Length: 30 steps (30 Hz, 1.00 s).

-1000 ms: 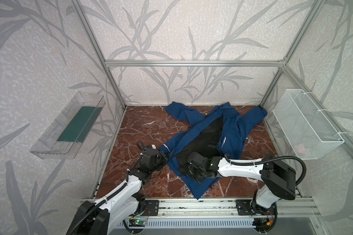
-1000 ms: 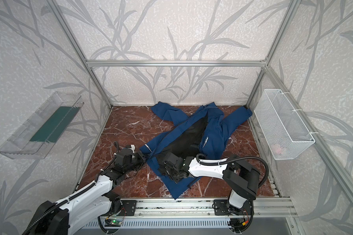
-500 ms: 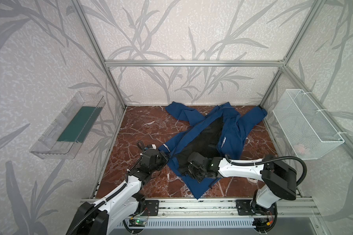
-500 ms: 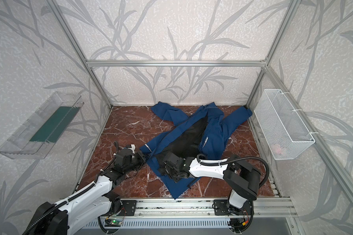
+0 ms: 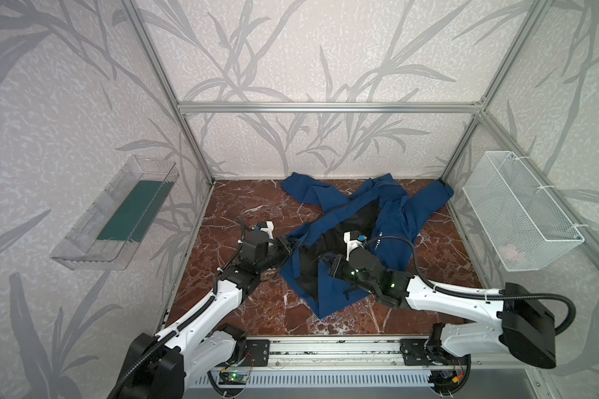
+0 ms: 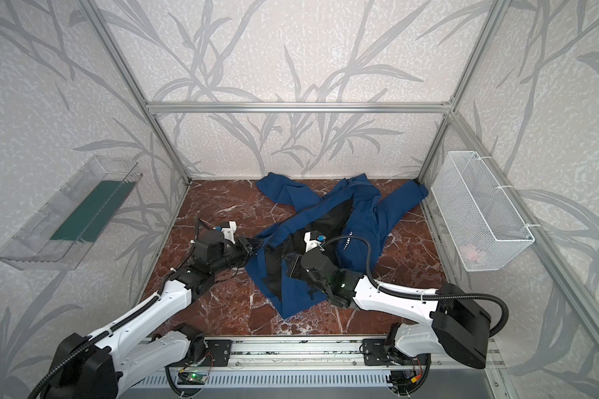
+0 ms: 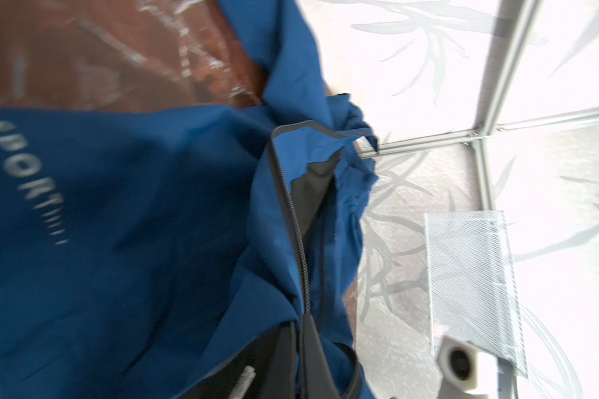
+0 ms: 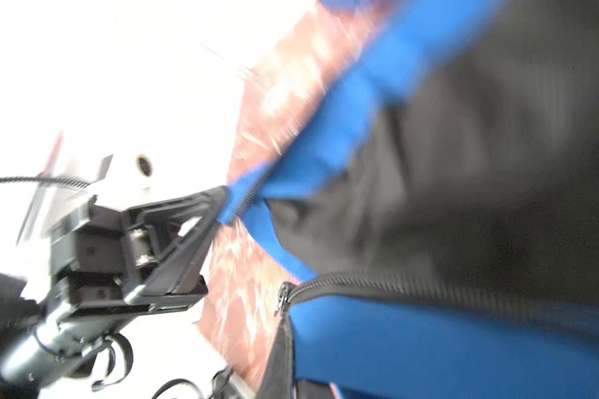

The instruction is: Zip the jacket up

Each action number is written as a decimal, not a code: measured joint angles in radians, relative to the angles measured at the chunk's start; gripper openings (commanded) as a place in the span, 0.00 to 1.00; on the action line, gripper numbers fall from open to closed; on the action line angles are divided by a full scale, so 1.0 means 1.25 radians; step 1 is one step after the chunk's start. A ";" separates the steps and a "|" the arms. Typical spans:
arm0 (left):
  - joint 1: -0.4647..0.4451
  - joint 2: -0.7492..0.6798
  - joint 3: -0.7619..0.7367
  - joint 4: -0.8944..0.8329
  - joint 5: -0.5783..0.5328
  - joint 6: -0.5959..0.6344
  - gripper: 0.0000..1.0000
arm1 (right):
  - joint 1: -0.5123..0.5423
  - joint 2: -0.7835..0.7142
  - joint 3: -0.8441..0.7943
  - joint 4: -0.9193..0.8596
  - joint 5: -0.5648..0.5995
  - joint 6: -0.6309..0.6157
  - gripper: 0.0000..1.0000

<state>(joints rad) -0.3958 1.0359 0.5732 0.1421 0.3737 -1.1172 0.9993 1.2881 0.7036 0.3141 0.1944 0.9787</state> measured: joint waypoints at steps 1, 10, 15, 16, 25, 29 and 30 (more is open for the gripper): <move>0.000 0.006 0.023 0.000 0.004 0.006 0.00 | -0.011 -0.012 0.000 0.032 0.009 -0.077 0.00; 0.013 0.021 0.155 0.049 0.004 0.036 0.00 | -0.207 -0.053 0.012 0.273 -0.125 -0.518 0.00; 0.040 0.040 0.224 0.125 -0.036 0.037 0.00 | -0.323 0.024 0.169 0.303 -0.286 -0.649 0.00; 0.042 0.040 0.226 0.154 -0.049 0.039 0.00 | -0.331 0.044 0.213 0.309 -0.323 -0.680 0.00; 0.035 0.038 0.119 0.615 -0.102 0.079 0.00 | -0.337 0.041 0.210 0.461 -0.557 -0.839 0.00; 0.012 0.086 0.036 0.805 -0.111 0.089 0.00 | -0.331 0.013 0.109 0.478 -0.603 -0.838 0.00; 0.003 0.098 0.030 0.827 -0.110 0.095 0.00 | -0.331 0.010 0.092 0.484 -0.609 -0.834 0.00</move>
<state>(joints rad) -0.3920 1.1580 0.6106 1.1755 0.2356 -0.9985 0.5861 1.3010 0.8181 0.9195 -0.5663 -0.0643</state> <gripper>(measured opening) 0.046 0.048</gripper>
